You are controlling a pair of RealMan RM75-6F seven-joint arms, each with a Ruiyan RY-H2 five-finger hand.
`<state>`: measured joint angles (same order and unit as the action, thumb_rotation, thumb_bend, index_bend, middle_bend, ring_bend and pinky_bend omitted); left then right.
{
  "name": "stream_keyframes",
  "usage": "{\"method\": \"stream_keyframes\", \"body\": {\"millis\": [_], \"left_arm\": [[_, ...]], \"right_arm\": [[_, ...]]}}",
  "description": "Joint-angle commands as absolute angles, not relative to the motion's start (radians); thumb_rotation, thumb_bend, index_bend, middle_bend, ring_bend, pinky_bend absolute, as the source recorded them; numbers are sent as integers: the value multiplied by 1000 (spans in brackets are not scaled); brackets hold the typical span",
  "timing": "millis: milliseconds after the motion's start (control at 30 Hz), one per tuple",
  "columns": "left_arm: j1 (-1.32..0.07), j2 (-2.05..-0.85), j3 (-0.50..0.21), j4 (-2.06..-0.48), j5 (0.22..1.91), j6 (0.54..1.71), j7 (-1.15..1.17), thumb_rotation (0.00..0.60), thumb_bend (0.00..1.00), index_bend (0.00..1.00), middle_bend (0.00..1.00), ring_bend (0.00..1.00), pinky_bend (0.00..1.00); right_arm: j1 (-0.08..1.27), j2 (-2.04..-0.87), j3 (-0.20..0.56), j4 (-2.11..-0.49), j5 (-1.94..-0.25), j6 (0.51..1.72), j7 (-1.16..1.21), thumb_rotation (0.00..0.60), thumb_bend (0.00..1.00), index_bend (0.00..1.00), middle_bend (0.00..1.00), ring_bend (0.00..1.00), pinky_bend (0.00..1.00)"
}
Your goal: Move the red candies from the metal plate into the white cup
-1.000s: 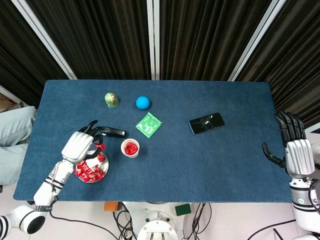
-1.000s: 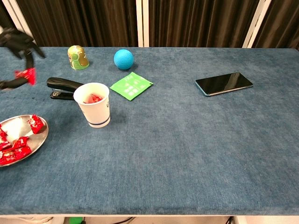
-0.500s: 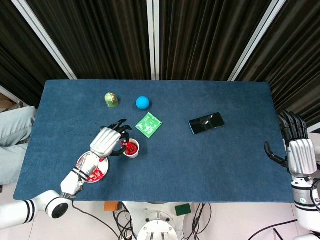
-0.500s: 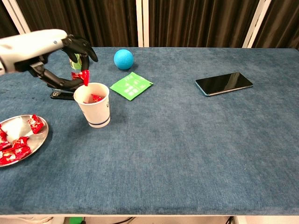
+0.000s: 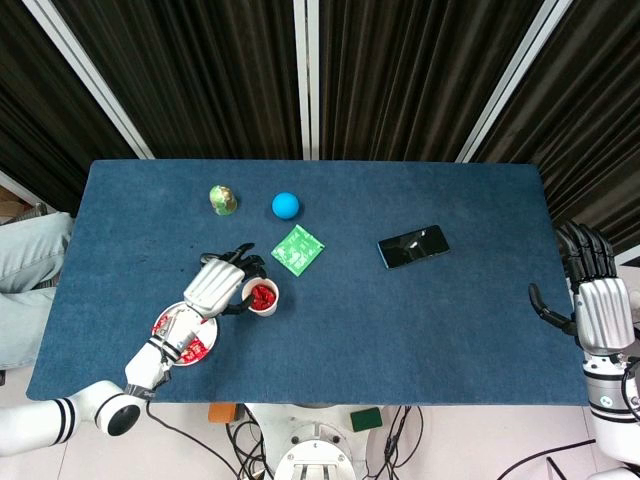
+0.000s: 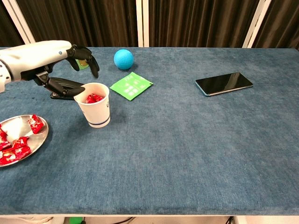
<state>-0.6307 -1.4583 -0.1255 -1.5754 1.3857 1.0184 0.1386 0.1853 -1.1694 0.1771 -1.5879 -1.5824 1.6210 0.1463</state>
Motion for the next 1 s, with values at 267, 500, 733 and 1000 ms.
{"method": "stream_keyframes", "body": {"millis": [267,500,733,1000], "left_arm": [[-614,-1410,-117,-1628,1421,1073,137,600,350,311,244,70,277],[-531,-1276,-40,-1685,1463,1145,163,600,351,361,244,70,277],[-466,-1260,39,-1600,1484,1161,173,600,351,388,244,70,277],[-464,-1303,57,-1513,1530,1148,143,600,351,377,244,70,277]], "right_arm": [[185,-1165,179,-1597,-1584,1624,140,600,379,0,0,0,0],[183,-1159,181,-1598,-1582,1628,146,600,379,0,0,0,0],[188,-1170,173,-1594,-1592,1618,138,600,379,0,0,0,0],[189,-1168,173,-1615,-1598,1621,110,600,379,0,0,0,0]]}}
